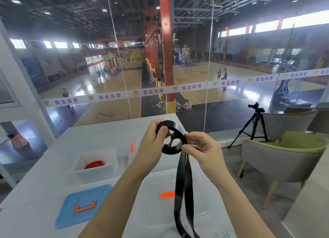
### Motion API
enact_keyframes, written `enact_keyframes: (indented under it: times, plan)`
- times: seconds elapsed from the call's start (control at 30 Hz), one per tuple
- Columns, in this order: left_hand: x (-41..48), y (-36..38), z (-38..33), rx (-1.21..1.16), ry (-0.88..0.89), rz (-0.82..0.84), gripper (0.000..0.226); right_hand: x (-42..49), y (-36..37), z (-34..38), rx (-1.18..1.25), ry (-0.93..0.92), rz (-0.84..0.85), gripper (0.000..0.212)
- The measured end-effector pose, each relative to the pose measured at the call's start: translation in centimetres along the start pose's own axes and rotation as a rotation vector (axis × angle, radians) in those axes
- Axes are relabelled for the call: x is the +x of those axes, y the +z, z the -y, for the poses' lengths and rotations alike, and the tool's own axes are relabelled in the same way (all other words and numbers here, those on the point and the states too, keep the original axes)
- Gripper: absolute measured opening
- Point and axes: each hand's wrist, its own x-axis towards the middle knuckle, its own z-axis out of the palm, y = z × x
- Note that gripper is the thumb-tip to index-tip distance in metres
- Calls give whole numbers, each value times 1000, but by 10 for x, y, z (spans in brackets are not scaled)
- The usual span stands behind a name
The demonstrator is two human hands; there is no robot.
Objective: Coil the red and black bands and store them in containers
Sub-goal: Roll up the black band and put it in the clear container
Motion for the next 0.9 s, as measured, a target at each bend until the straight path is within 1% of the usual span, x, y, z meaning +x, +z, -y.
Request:
enact_keyframes:
  times: [0.07,0.17,0.27,0.37,0.47,0.57,0.63,0.7,0.83,0.9]
  plan:
    - [-2,4,4,-46,-21,-14,24,-2,3,-3,5,-5,-28,34]
    - [-4,8,10,-127,-61,-31,27,-5,7,-7,74,-12,-104,32]
    - [-5,4,14,-171,-116,33,26,-2,4,-5,113,-29,-184,29]
    - [-5,-4,14,-24,-71,115,29,2,-4,0,30,-18,-143,26]
    - [-4,-8,11,209,44,165,34,2,-4,4,-38,-1,-61,31]
    - [-5,-4,10,288,81,225,29,0,0,4,-70,-5,-20,35]
    - [-8,2,11,291,125,171,26,-1,2,1,-70,-16,-26,34]
    - [-11,8,10,241,143,79,25,-5,4,-3,-30,-1,-44,35]
    - [-16,20,7,5,108,-115,25,-17,9,-10,9,26,-72,44]
    - [-17,20,5,-14,94,-121,24,-20,8,-11,34,38,-122,40]
